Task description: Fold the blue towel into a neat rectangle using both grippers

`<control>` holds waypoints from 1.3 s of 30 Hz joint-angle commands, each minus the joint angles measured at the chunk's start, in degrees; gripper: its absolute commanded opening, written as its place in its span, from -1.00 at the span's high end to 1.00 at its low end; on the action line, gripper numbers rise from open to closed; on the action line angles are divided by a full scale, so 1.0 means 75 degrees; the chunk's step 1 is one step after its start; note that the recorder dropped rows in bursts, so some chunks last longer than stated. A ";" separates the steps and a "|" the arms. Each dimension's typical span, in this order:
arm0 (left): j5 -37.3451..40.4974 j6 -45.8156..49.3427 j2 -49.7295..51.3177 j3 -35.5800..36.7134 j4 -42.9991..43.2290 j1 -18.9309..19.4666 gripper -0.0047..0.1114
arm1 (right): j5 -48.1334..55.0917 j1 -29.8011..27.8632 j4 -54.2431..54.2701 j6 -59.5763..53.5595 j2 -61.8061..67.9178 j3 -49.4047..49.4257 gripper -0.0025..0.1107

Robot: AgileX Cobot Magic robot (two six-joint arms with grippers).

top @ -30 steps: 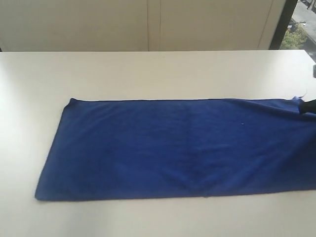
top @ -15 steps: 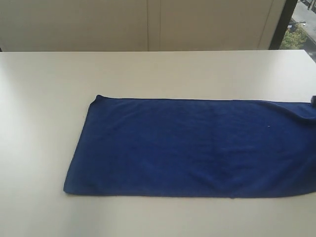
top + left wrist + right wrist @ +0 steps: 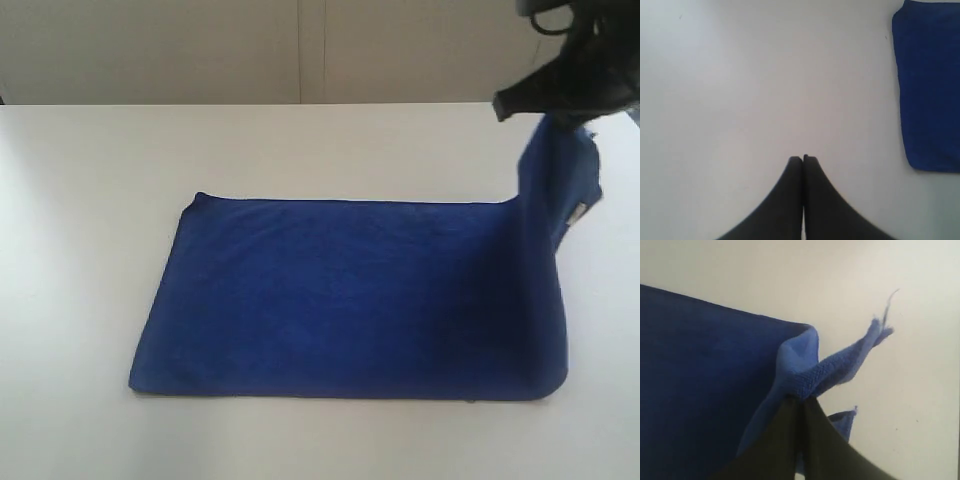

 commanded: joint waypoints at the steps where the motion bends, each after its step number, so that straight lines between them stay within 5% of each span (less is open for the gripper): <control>1: 0.0023 -0.0012 -0.0060 0.0062 0.0007 0.0026 0.92 | 0.0436 0.1612 0.0027 -0.0122 -0.0062 -0.0864 0.96; 7: 0.0023 -0.0012 -0.0060 0.0062 0.0007 0.0026 0.92 | -0.0227 0.3541 0.0893 -0.0411 0.1160 -0.1937 0.96; 14: 0.0023 -0.0012 -0.0060 0.0062 0.0007 0.0026 0.92 | -0.1343 0.4756 0.1819 -0.0686 0.4479 -0.3581 0.96; 22: 0.0023 -0.0012 -0.0060 0.0062 0.0007 0.0026 0.92 | -0.1988 0.4773 0.2298 -0.0748 0.5729 -0.3761 0.86; 25: 0.0023 -0.0012 -0.0060 0.0062 0.0007 0.0026 0.92 | -0.1974 0.4773 0.2333 -0.0748 0.5586 -0.3761 0.31; 28: 0.0023 -0.0012 -0.0060 0.0062 0.0007 0.0026 0.92 | -0.1844 0.4773 0.2347 -0.0586 0.5359 -0.3761 0.14; 33: 0.0023 -0.0012 -0.0060 0.0062 0.0007 0.0026 0.92 | -0.1075 0.4415 0.2420 -0.0318 0.4565 -0.3761 0.14; 39: 0.0023 -0.0012 -0.0060 0.0062 0.0007 0.0026 0.92 | 0.0489 0.3062 0.3721 -0.1953 0.4005 -0.3516 0.52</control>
